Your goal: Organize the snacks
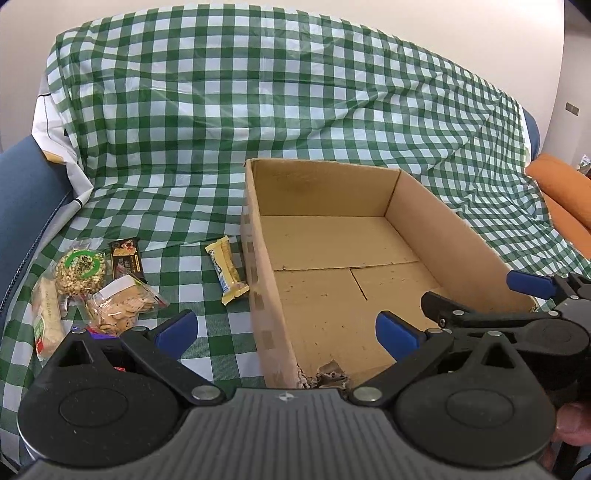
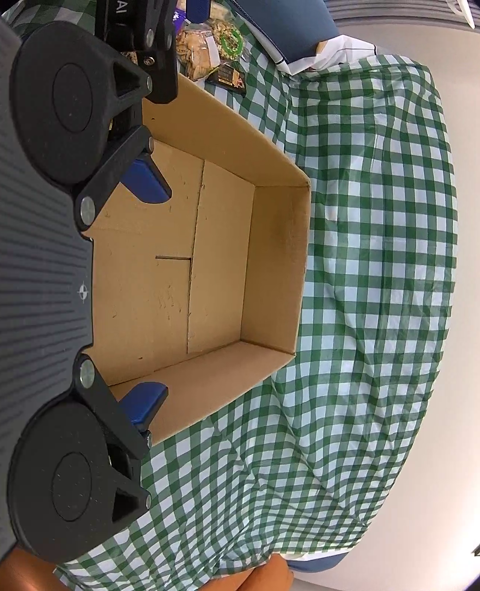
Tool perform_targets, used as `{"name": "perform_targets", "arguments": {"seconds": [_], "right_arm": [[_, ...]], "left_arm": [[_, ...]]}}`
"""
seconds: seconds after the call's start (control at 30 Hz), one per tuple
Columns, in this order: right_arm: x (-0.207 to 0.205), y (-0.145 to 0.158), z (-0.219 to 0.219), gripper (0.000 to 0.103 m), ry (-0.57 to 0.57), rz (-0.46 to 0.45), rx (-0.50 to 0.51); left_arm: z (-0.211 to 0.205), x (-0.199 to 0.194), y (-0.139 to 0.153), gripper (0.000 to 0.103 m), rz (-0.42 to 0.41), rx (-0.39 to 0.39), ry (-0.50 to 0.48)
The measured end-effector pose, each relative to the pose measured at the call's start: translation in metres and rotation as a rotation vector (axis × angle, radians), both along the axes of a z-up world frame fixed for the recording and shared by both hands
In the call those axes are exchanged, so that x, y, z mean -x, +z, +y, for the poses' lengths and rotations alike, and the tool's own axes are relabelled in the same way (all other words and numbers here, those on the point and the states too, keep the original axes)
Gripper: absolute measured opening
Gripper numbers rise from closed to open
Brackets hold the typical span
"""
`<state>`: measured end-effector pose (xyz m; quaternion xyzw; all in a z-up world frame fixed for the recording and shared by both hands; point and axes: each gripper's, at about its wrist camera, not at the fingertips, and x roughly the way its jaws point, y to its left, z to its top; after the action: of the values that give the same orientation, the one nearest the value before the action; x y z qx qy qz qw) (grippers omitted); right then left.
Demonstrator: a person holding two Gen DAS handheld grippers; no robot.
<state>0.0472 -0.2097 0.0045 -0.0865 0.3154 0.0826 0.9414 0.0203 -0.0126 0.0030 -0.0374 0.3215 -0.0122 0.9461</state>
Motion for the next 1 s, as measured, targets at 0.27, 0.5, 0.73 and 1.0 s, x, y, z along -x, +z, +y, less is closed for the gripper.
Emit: {"name": "perform_targets", "arguments": {"seconds": [0.27, 0.5, 0.73, 1.0], "right_arm": [[-0.001, 0.0, 0.001, 0.102, 0.005, -0.001, -0.013], [0.001, -0.002, 0.009, 0.097, 0.027, -0.029, 0.021], [0.007, 0.0, 0.018, 0.084, 0.077, -0.078, 0.034], [0.009, 0.006, 0.053, 0.056, 0.203, -0.073, -0.052]], "left_arm": [[0.004, 0.0, 0.002, 0.103, -0.015, 0.006, -0.005], [0.004, 0.002, 0.005, 0.098, -0.026, 0.015, -0.003], [0.026, 0.005, 0.006, 0.041, -0.004, 0.074, 0.012], [0.083, 0.021, 0.008, 0.03, 0.023, 0.136, 0.174]]}}
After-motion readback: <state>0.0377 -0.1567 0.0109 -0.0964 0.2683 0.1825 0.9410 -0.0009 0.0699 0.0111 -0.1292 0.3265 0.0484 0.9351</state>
